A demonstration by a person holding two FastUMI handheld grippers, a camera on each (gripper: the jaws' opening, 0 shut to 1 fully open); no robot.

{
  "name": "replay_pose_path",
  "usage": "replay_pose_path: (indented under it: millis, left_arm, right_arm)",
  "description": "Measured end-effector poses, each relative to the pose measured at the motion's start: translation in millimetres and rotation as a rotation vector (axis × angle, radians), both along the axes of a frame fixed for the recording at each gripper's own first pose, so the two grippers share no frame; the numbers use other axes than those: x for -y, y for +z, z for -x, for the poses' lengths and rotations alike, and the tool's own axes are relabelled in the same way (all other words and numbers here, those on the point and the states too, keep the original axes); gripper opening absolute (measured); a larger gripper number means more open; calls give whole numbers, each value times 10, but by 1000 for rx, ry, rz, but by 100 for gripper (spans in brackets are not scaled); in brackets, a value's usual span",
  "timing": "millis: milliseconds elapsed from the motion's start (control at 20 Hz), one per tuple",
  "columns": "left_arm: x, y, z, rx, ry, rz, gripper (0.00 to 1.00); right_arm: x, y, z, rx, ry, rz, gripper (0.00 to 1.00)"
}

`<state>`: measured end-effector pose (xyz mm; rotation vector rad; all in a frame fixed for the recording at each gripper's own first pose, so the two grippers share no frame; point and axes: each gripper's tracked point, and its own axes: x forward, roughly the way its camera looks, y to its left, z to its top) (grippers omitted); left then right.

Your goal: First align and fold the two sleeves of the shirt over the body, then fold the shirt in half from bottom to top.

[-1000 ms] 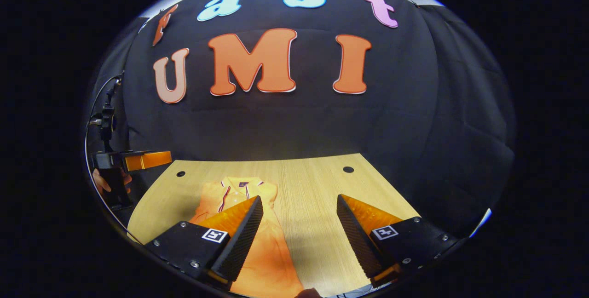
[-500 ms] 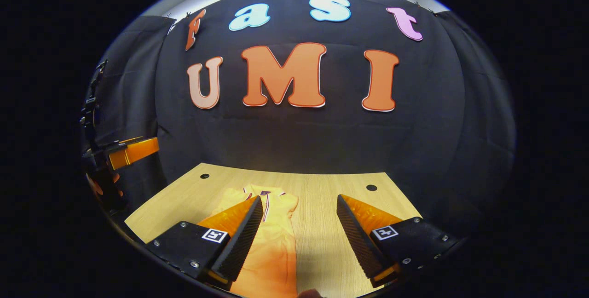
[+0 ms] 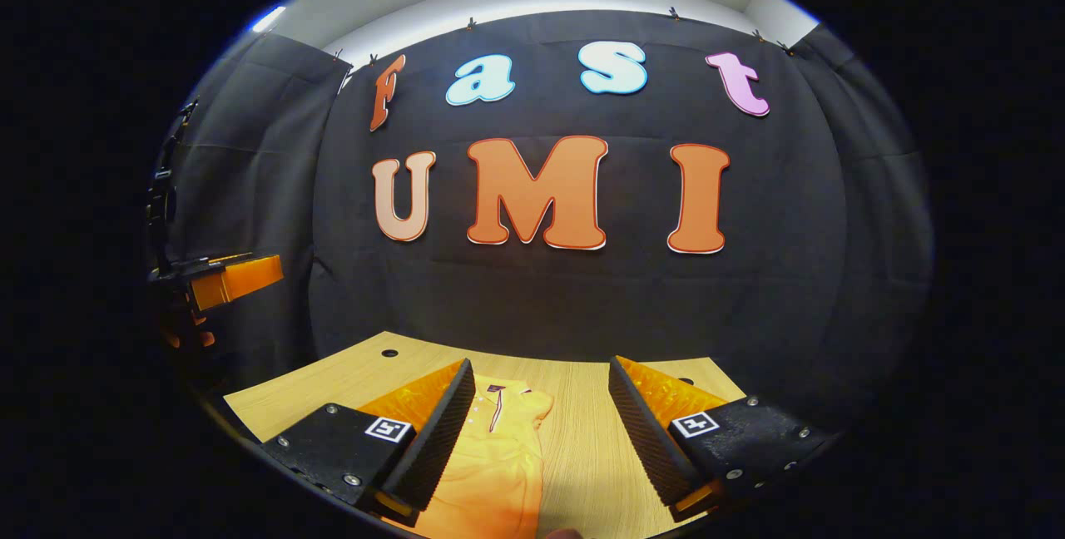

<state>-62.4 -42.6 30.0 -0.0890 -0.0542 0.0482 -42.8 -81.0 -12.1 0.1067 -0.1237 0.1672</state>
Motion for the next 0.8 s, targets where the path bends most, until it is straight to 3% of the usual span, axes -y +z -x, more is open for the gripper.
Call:
replay_pose_path:
  millis: [200, 400, 550, 800]
  left_arm:
    - [188, -339, 107, -89, -38, 2, 98]
    - [189, -951, 171, -258, -75, -42, 98]
    - [125, -1375, 228, -381, -98, -43, 98]
    - [56, -1950, 391, -554, -120, -34, 98]
  right_arm:
    - [17, -296, 42, -42, 8, 14, 98]
    - [-76, -849, 85, -213, 44, 31, 98]
    - [-30, -1190, 139, -307, 25, 81, 98]
    - [-209, -1789, 273, -468, 86, 90, 98]
